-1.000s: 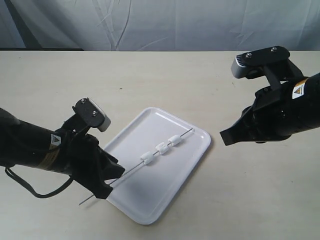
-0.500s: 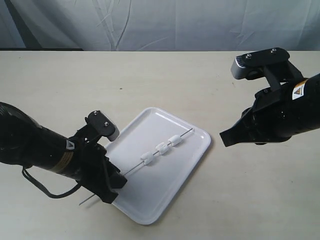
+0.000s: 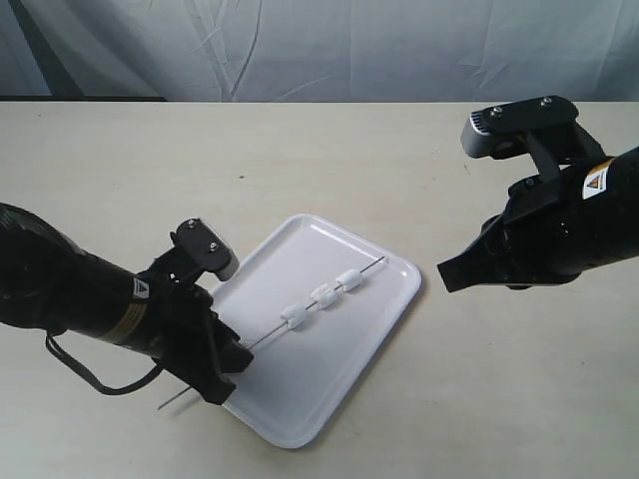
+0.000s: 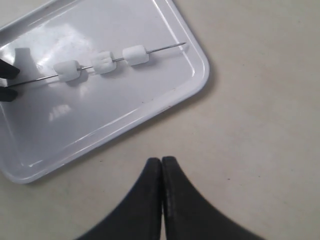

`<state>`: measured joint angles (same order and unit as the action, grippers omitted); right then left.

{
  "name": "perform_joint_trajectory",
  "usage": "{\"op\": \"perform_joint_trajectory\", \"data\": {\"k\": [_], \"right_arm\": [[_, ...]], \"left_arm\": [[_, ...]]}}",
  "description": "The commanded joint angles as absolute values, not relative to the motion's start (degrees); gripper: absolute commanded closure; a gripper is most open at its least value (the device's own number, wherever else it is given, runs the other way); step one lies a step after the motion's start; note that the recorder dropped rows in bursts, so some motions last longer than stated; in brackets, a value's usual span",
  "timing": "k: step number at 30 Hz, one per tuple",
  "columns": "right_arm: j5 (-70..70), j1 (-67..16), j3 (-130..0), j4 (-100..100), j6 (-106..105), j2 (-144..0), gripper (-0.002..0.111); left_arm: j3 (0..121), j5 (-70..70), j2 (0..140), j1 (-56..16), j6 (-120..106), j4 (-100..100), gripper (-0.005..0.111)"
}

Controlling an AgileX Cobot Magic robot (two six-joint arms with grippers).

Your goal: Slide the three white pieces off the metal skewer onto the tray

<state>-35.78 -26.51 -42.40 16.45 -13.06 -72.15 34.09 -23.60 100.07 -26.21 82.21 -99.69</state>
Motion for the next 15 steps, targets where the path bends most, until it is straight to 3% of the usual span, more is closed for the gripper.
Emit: {"op": "perform_joint_trajectory", "data": {"k": [1, 12, 15], "right_arm": [[-35.8, -26.7, -42.7, 16.5, -13.5, -72.2, 0.109], [-35.7, -26.8, -42.7, 17.1, -13.5, -72.2, 0.109], [-34.2, -26.8, -42.7, 17.3, -13.5, -72.2, 0.109]], "left_arm": [[32.1, -20.8, 100.7, -26.5, 82.0, -99.9, 0.078], [30.8, -20.4, 100.7, -26.5, 81.0, -99.9, 0.079], [30.8, -20.4, 100.7, -26.5, 80.9, -99.9, 0.099]]}}
